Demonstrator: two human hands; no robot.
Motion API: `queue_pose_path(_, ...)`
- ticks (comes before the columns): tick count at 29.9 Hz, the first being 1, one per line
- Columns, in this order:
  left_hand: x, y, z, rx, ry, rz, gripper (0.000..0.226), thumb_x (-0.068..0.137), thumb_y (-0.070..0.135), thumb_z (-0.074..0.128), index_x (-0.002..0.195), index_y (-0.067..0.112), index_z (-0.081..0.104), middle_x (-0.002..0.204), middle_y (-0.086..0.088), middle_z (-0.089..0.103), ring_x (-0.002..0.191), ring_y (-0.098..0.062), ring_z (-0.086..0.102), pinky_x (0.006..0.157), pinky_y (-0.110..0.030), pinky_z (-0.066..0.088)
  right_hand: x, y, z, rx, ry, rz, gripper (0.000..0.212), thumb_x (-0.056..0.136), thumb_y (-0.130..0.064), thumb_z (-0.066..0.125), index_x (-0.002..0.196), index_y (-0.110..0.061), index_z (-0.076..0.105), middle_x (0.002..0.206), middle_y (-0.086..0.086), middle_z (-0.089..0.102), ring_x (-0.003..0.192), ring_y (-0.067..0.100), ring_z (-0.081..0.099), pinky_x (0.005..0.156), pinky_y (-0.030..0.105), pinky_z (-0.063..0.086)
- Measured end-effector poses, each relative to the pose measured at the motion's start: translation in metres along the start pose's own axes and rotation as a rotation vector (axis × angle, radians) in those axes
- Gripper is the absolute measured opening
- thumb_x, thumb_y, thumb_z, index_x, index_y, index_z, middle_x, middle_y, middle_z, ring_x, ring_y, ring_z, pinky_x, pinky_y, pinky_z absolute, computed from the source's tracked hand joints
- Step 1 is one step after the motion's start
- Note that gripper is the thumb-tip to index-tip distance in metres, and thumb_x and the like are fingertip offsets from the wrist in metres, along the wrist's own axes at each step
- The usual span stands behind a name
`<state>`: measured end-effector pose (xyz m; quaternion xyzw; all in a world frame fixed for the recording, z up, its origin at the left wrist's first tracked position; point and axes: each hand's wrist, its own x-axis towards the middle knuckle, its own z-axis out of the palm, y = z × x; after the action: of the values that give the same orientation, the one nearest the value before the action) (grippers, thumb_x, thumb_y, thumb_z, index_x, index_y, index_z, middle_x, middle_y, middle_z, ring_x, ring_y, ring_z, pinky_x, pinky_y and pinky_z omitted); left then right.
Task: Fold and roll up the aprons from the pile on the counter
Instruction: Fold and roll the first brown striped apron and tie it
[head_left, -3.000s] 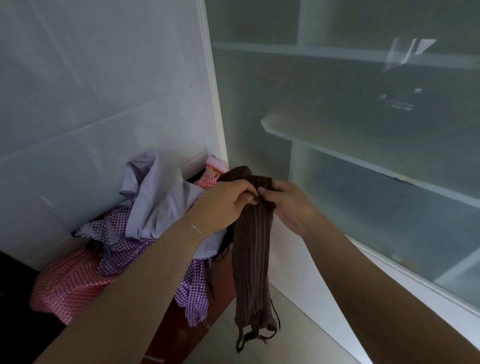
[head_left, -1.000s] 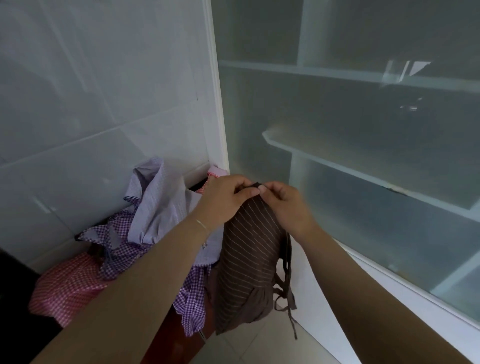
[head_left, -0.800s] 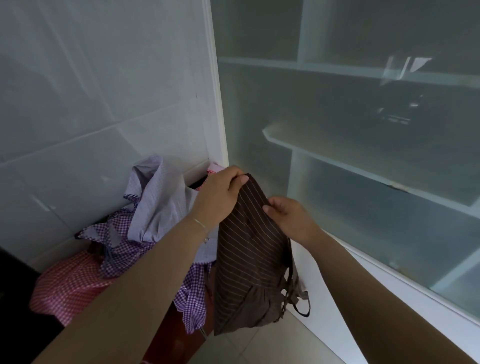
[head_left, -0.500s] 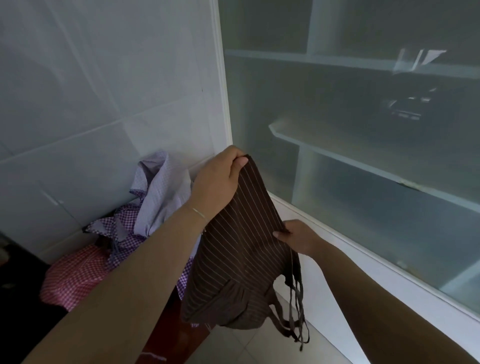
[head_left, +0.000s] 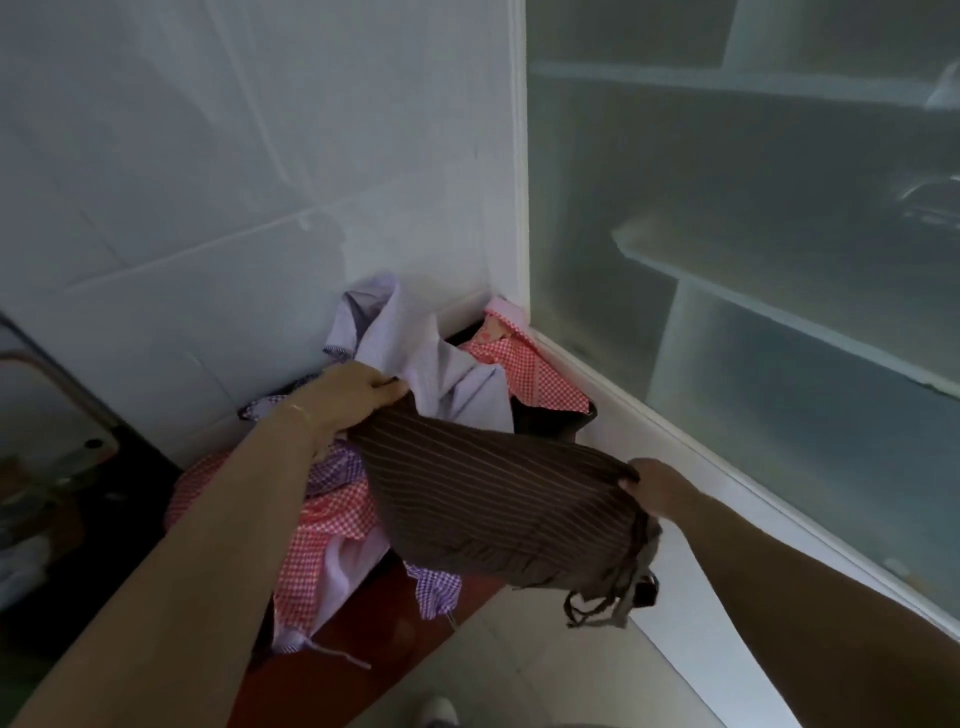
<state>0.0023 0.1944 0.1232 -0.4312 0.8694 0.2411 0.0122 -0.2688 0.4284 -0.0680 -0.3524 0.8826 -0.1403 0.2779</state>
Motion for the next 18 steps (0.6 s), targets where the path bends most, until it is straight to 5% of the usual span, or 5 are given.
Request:
queue_pose_path(4, -0.016, -0.023, -0.011, -0.683, -0.251, -0.064, 0.048, 0.072, 0.050, 0.075, 0.086, 0.005, 0.067, 0.070, -0.013, 0.054, 0.059, -0.019, 0.049, 0.055, -0.024, 0.036, 0.034, -0.016, -0.014, -0.137, 0.009, 0.020, 0.035, 0.101, -0.027, 0.039, 0.125, -0.007, 0.055, 0.132, 0.014, 0.054, 0.118, 0.028, 0.052, 0.096, 0.031, 0.039)
queue_pose_path(7, -0.019, -0.042, -0.024, -1.023, -0.162, -0.102, 0.026, 0.088, 0.029, 0.060, 0.075, 0.010, 0.071, 0.069, -0.007, 0.064, 0.058, -0.016, 0.060, 0.055, -0.024, 0.050, 0.053, -0.058, -0.019, -0.155, 0.154, 0.016, 0.031, 0.099, -0.024, 0.038, 0.122, -0.008, 0.052, 0.128, 0.016, 0.055, 0.115, 0.031, 0.054, 0.094, 0.034, 0.041)
queue_pose_path(9, -0.014, -0.070, -0.027, -1.152, 0.004, -0.176, 0.037, 0.096, 0.016, 0.048, 0.071, 0.013, 0.075, 0.070, -0.002, 0.071, 0.059, -0.008, 0.067, 0.055, -0.017, 0.054, 0.064, -0.087, -0.021, -0.179, 0.213, 0.029, 0.030, 0.096, -0.018, 0.038, 0.123, -0.008, 0.048, 0.127, 0.017, 0.055, 0.115, 0.032, 0.054, 0.096, 0.038, 0.041)
queue_pose_path(13, 0.003, -0.161, -0.012, -0.697, 0.379, -0.322, 0.030, 0.100, 0.023, 0.048, 0.120, 0.007, 0.063, 0.125, -0.014, 0.061, 0.110, -0.022, 0.058, 0.096, -0.029, 0.044, 0.085, -0.123, -0.016, -0.238, 0.178, 0.101, 0.034, 0.093, -0.020, 0.044, 0.123, -0.010, 0.055, 0.130, 0.015, 0.056, 0.117, 0.032, 0.054, 0.097, 0.040, 0.043)
queue_pose_path(18, 0.025, -0.244, 0.020, -0.384, 0.480, -0.499, 0.037, 0.101, 0.024, 0.044, 0.117, -0.006, 0.060, 0.120, -0.028, 0.060, 0.112, -0.041, 0.055, 0.090, -0.039, 0.040, 0.112, -0.170, -0.002, -0.222, 0.342, 0.031, 0.033, 0.093, -0.020, 0.041, 0.119, -0.011, 0.059, 0.124, 0.015, 0.058, 0.113, 0.035, 0.055, 0.094, 0.044, 0.046)
